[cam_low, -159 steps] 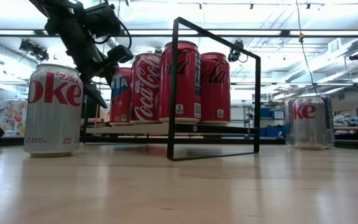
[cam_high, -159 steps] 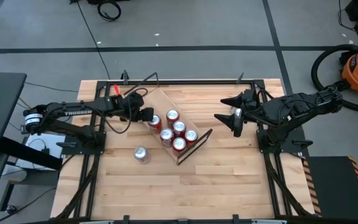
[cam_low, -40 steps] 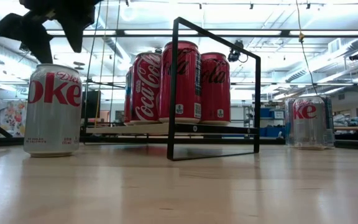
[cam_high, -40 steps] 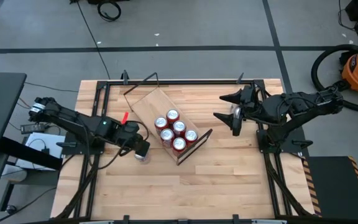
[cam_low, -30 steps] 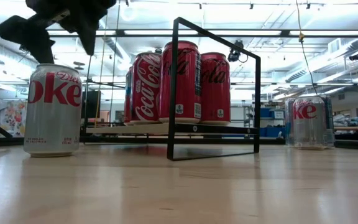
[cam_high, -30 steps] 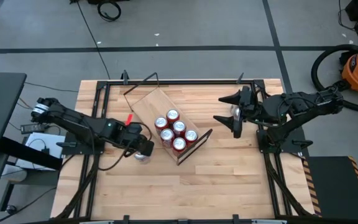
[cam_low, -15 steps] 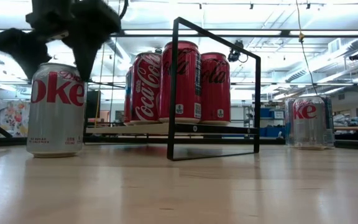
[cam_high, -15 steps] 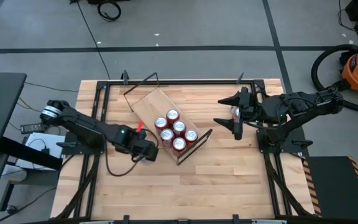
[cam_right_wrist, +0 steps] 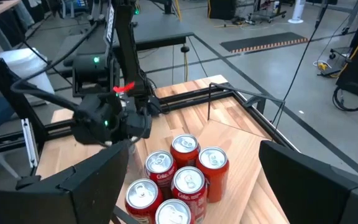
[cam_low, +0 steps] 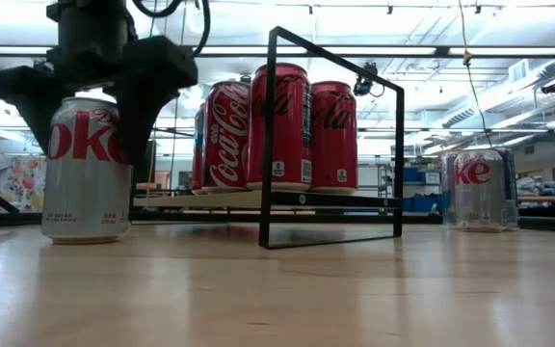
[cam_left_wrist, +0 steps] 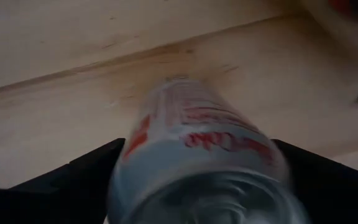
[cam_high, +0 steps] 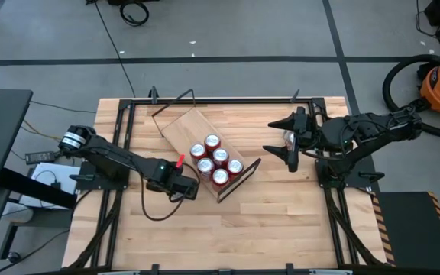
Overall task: Place canned beverage on shelf
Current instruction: Put the left silver and red soda can on the shelf
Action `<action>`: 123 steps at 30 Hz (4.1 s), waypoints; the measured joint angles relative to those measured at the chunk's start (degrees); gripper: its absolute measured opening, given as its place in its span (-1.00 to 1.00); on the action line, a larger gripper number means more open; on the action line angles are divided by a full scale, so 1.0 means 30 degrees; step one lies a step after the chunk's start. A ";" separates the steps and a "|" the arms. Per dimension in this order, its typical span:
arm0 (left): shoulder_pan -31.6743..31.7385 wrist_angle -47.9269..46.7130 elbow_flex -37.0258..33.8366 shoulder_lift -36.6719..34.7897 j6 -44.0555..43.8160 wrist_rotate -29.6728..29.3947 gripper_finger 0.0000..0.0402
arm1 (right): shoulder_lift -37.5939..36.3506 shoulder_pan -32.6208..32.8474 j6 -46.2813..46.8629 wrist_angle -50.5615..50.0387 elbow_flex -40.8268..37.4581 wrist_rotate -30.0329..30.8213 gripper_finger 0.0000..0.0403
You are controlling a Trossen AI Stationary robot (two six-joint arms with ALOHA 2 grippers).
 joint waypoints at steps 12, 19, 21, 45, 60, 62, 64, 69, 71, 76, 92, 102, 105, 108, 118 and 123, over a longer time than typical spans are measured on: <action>0.0007 0.0023 -0.0005 0.0336 0.0593 0.0110 0.80 | 0.0000 0.0000 0.0023 0.0020 0.0000 -0.0240 0.84; 0.0083 -0.0126 0.0002 0.0329 0.1419 0.0000 0.53 | 0.0000 0.0000 0.0026 0.0008 0.0000 -0.0952 0.84; 0.0236 -0.0248 0.0005 0.0275 0.1617 0.0035 0.53 | 0.0000 -0.0003 0.0032 -0.0001 0.0000 -0.2151 0.84; 0.9374 -0.3304 0.0038 -0.5470 1.8960 0.3609 0.59 | 0.0002 -0.4320 -0.0721 -0.2181 0.0000 -0.3184 0.84; 1.4743 -0.5841 0.5039 -0.2950 3.0317 0.3851 0.59 | 0.2171 -0.7481 0.0397 -0.1513 0.0007 -0.3230 0.84; 1.5131 -0.5786 0.5339 -0.2331 3.0734 0.3752 0.59 | 0.2360 -0.7533 0.0683 -0.1086 0.0007 -0.3234 0.84; 1.5358 -0.5865 0.5415 -0.1712 3.1134 0.3483 0.59 | 0.2496 -0.7527 0.0698 -0.0703 0.0007 -0.3221 0.84; 1.5453 -0.5809 0.5415 -0.0278 3.1965 0.3463 0.59 | 0.2479 -0.7609 0.0381 -0.0487 0.0007 -0.2783 0.84; 1.5446 -0.5550 0.5415 0.0138 3.2118 0.3461 0.59 | 0.2412 -0.7772 0.0390 -0.0498 0.0007 -0.2776 0.84; 1.5376 -0.4702 0.5415 0.0711 3.1956 0.3462 0.59 | 0.2390 -0.8139 0.0377 -0.0511 0.0007 -0.2844 0.84; 1.3653 -0.2781 0.5328 0.0716 3.1929 0.3105 0.59 | 0.2390 -0.8393 0.0033 -0.0463 0.0007 -0.3264 0.84; 1.3572 -0.3321 0.5299 0.1727 3.1252 0.2776 0.59 | 0.2390 -0.8393 0.0033 -0.0343 0.0007 -0.3410 0.84; 1.3572 -0.3410 0.5312 0.2006 3.1021 0.2755 0.59 | 0.2388 -0.8391 0.0093 -0.0265 0.0007 -0.3417 0.84; 1.3573 -0.3367 0.5375 0.2104 3.0703 0.2645 0.60 | 0.2390 -0.8371 0.0178 -0.0257 0.0007 -0.3417 0.84; 1.3489 -0.3218 0.5357 0.2144 3.0559 0.2514 0.69 | 0.2390 -0.8357 0.0221 -0.0104 0.0007 -0.3418 0.84; 1.3493 -0.3024 0.5284 0.2231 3.0559 0.2499 0.77 | 0.2388 -0.8353 0.0201 -0.0106 0.0007 -0.3417 0.84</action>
